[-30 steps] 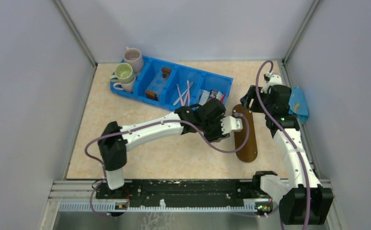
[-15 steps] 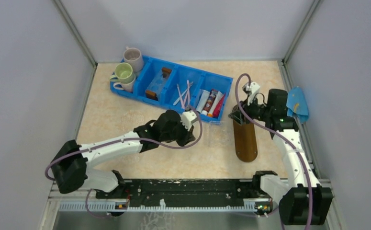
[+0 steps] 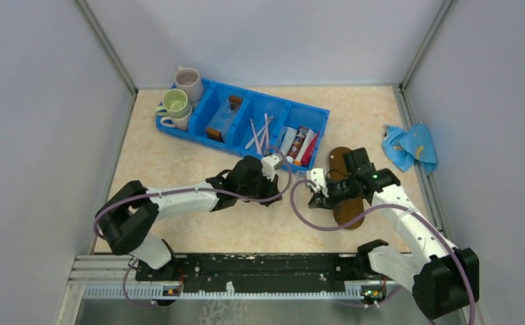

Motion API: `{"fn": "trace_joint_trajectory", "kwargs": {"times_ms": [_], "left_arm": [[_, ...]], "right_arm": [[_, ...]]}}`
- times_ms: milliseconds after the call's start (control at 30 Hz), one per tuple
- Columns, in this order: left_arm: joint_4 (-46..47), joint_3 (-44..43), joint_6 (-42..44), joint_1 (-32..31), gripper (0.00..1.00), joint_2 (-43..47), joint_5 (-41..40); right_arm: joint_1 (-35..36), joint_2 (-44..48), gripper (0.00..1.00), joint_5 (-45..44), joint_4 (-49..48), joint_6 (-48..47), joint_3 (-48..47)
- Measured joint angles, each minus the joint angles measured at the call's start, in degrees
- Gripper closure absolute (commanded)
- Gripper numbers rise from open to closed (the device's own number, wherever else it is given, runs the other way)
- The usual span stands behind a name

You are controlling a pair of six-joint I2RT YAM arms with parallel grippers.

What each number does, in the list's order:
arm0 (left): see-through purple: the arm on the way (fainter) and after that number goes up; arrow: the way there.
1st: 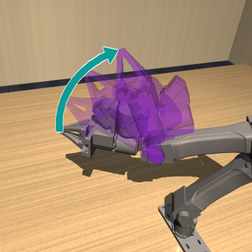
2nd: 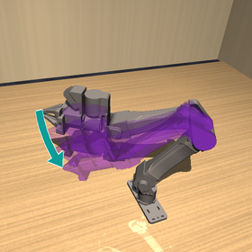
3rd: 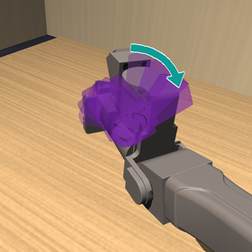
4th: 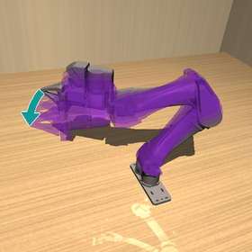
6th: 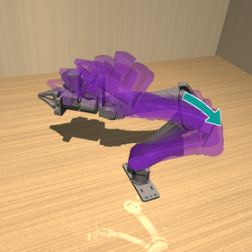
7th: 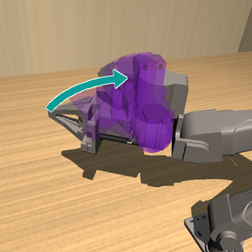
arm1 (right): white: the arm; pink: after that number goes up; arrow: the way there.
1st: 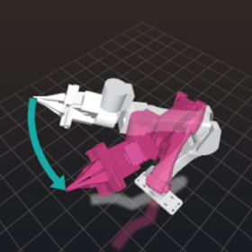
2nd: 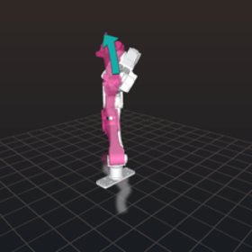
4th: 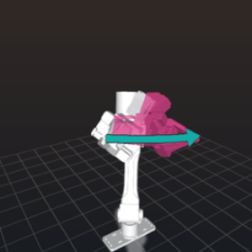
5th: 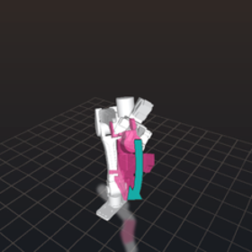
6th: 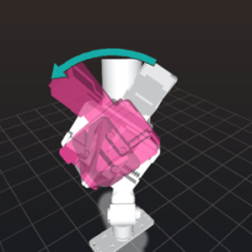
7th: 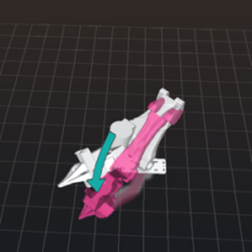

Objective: Prepare toiletry sets of a toothbrush and toothpaste on the tray
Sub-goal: Place the toothpaste holder at the center of the board.

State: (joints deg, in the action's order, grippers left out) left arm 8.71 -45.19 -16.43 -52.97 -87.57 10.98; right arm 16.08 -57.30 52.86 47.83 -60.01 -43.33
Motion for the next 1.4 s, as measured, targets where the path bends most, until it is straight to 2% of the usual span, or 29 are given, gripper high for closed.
{"fn": "trace_joint_trajectory", "kwargs": {"times_ms": [133,367,967,1400], "left_arm": [[0.6,-0.8,-0.9,0.2,0.91,-3.5,0.5],[1.9,-4.5,-1.8,0.4,0.9,-8.2,1.3],[3.6,-9.0,-2.7,1.1,0.89,-14.3,4.8],[4.3,-9.3,-3.5,1.4,0.88,-15.5,6.9]], "right_arm": [[5.0,-2.2,0.92,-3.9,1.4,-4.1,0.7],[11.5,-6.6,0.92,-12.7,-1.0,-3.8,2.2],[11.9,-7.4,0.92,-24.5,-6.7,2.6,2.9],[10.4,-6.2,0.92,-26.2,-7.8,4.8,2.9]]}}
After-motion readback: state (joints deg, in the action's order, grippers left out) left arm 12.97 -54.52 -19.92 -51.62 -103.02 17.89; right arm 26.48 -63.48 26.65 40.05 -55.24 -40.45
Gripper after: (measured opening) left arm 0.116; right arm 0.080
